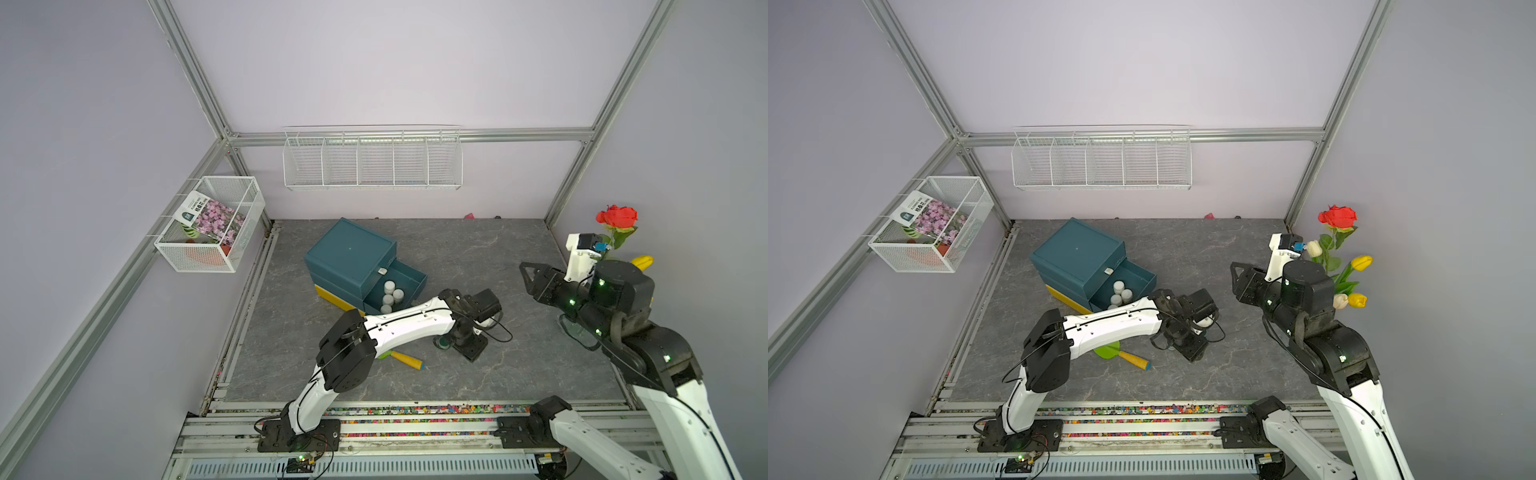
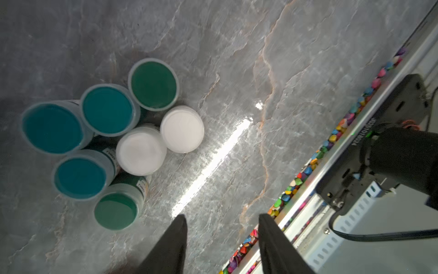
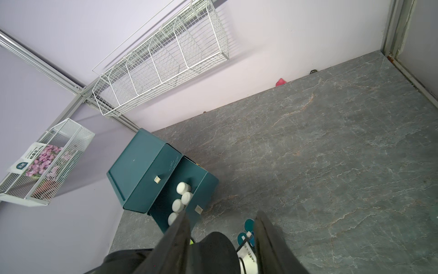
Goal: Put the paint cans in the drawer according to color
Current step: Pick up the paint can at the center of the board.
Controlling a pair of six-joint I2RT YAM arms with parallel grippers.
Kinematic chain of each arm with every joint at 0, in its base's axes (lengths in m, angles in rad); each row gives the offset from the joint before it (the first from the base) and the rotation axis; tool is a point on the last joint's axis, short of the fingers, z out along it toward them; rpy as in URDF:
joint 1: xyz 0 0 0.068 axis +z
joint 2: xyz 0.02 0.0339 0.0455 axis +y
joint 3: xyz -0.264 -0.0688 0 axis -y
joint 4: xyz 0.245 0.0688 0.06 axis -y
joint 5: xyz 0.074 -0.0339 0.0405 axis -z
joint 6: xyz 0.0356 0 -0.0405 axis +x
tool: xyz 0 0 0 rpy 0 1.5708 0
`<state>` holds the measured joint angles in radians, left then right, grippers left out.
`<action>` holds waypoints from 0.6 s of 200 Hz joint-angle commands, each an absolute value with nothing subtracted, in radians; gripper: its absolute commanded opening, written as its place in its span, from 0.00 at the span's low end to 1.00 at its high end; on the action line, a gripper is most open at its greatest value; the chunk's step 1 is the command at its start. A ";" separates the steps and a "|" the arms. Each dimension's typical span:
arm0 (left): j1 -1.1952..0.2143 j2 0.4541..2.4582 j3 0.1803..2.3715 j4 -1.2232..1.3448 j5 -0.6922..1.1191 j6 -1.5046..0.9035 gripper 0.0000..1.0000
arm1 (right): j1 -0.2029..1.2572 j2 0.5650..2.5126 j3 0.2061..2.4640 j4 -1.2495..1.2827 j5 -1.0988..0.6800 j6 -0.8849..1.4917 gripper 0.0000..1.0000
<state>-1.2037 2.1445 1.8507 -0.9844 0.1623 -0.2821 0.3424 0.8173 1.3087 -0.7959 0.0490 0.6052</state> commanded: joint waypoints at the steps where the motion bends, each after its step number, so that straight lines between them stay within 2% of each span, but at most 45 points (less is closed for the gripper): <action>1: -1.200 2.167 1.851 -0.984 0.105 -0.277 0.58 | 0.338 0.807 1.320 -0.815 0.061 0.589 0.47; 40: -1.199 2.179 1.836 -0.953 0.037 -0.272 0.63 | 0.339 0.808 1.314 -0.818 0.051 0.588 0.47; 120: -1.172 2.243 1.925 -0.970 -0.034 -0.246 0.62 | 0.338 0.814 1.303 -0.815 0.034 0.593 0.47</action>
